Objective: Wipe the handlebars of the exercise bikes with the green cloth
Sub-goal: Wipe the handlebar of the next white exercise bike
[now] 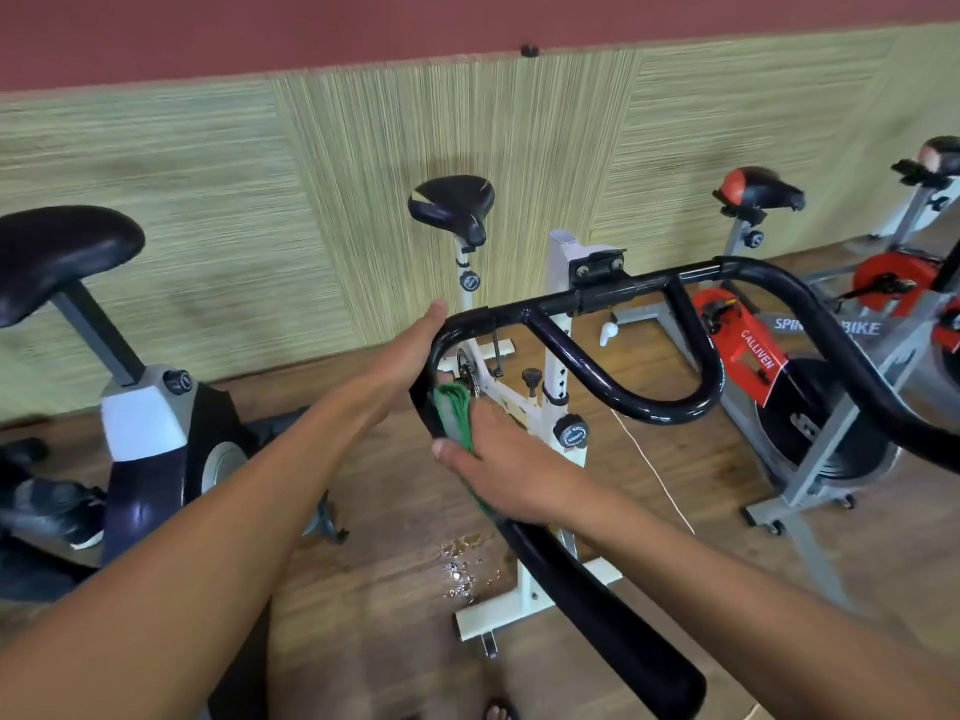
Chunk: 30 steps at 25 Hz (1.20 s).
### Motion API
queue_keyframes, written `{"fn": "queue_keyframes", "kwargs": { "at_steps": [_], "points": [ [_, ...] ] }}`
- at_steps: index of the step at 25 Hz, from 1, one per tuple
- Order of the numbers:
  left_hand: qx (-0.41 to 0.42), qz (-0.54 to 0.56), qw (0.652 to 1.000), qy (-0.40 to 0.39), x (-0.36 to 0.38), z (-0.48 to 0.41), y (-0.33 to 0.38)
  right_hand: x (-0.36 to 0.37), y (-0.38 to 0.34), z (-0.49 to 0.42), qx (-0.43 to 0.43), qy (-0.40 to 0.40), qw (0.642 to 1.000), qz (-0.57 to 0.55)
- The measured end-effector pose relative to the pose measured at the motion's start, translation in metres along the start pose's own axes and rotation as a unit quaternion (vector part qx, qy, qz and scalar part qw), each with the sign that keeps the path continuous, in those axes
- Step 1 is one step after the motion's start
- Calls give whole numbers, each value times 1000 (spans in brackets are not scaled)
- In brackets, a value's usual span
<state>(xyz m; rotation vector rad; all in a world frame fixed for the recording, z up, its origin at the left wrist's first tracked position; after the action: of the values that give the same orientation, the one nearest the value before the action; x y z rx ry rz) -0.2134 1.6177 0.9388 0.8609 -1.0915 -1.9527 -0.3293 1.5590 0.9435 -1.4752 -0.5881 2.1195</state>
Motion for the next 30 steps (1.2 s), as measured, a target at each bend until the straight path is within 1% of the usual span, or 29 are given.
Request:
{"fn": "queue_keyframes", "kwargs": {
  "at_steps": [2,5,7,10,12,13,15,17,20,23,25,27,28,29,30],
  "points": [
    [-9,-4,1000,-21,1,2,4,-9,-16,-27,3,28,1000,-9],
    [-21,6,999,-46,0,1,4,-14,-21,-57,33,10,993,-116],
    [-7,-8,998,-57,0,-1,5,-13,-19,-55,32,-1,987,-155],
    [-1,-86,994,-61,3,-1,4,-12,-18,-15,8,-11,991,-131],
    [25,-137,990,-38,0,-5,4,-5,-1,22,6,-35,991,-129],
    [45,-154,987,-19,-3,-6,4,0,9,42,14,-56,987,-148],
    [67,-177,982,5,-5,-10,2,9,26,70,69,-109,970,-206],
    [69,-176,982,13,-4,-12,1,13,31,71,87,-128,964,-215],
    [70,-160,984,21,-4,-15,2,1,10,25,35,-77,981,-176],
    [55,-144,988,20,-6,-23,2,-7,-6,-29,13,-40,977,-211],
    [35,-125,991,13,-7,-26,0,-8,-7,-42,13,-45,968,-245],
    [21,-81,996,19,-8,-25,-1,-14,0,-33,38,-64,964,-253],
    [19,-58,998,28,-8,-21,0,-26,5,-27,46,-40,969,-241],
    [16,-27,999,37,-8,-15,1,-44,12,-25,53,18,974,-219],
    [6,15,999,43,-7,-9,1,-68,19,-24,54,105,978,-174]
  ]
}}
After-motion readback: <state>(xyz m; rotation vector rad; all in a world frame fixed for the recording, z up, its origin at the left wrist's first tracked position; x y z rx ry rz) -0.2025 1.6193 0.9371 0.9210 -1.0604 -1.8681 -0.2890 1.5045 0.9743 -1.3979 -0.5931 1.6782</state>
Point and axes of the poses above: each hand's wrist, its own z-axis away from the middle knuckle, its own x-axis out of the palm, y = z × x, the point moved 8 cm from there along -z, towards the middle knuckle, and after that the axes turned 4 degrees about z, right-handed, at the moved point
